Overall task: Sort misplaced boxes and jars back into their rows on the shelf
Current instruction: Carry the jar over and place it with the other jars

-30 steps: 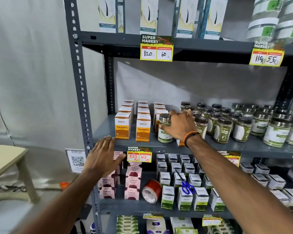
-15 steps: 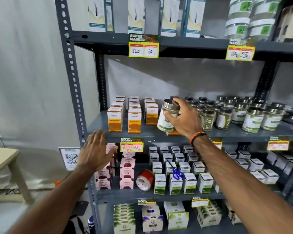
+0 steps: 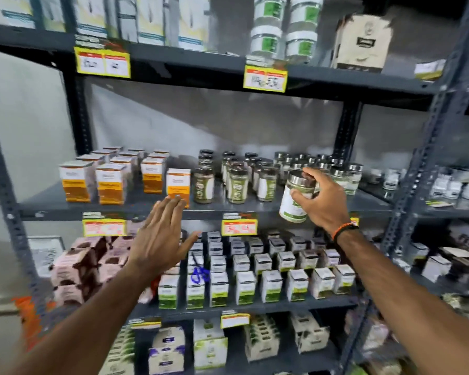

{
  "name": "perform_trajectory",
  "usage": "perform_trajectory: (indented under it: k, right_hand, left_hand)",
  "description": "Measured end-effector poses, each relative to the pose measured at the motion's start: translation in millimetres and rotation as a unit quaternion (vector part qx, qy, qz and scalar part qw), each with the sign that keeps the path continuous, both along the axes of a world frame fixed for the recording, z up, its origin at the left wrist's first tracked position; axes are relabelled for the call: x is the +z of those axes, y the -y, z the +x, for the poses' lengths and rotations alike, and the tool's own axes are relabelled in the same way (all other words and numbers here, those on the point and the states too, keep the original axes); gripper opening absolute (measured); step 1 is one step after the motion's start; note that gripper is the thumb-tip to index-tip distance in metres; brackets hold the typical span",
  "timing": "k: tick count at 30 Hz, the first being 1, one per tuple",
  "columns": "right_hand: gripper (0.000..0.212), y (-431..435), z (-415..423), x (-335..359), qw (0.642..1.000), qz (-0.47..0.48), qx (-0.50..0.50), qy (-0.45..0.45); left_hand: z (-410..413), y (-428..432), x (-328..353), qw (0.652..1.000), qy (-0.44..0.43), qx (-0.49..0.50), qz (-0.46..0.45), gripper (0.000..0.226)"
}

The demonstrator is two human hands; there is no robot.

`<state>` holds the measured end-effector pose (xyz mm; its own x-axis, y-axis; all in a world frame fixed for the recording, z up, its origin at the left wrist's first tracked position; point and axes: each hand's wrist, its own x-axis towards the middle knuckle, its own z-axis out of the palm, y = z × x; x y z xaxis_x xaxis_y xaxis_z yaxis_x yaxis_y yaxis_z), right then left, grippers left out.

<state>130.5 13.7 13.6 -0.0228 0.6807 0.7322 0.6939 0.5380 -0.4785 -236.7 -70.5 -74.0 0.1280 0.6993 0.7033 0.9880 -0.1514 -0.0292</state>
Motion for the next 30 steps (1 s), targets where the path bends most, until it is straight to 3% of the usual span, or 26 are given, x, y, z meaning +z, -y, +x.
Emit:
perform_trajectory:
  k: [7, 12, 22, 30]
  right_hand:
    - [0.074, -39.0, 142.3, 8.0, 0.999, -0.027, -0.021, -0.015]
    - [0.073, -77.4, 202.5, 6.8, 0.996, -0.033, -0.057, -0.053]
    - [0.063, -143.3, 250.7, -6.2, 0.988, -0.059, -0.137, -0.049]
    - [0.069, -170.2, 236.7, -16.0, 0.992, -0.064, -0.094, -0.060]
  left_hand:
    - [168.6, -54.3, 14.5, 0.997, -0.019, -0.018, -0.073, 0.087]
    - [238.9, -96.9, 23.9, 0.992, -0.036, -0.031, -0.115, 0.086]
    - [273.9, -155.8, 2.0, 0.986, -0.059, -0.012, -0.157, 0.095]
    - [271.0, -159.6, -5.7, 0.985, -0.076, -0.002, -0.152, 0.107]
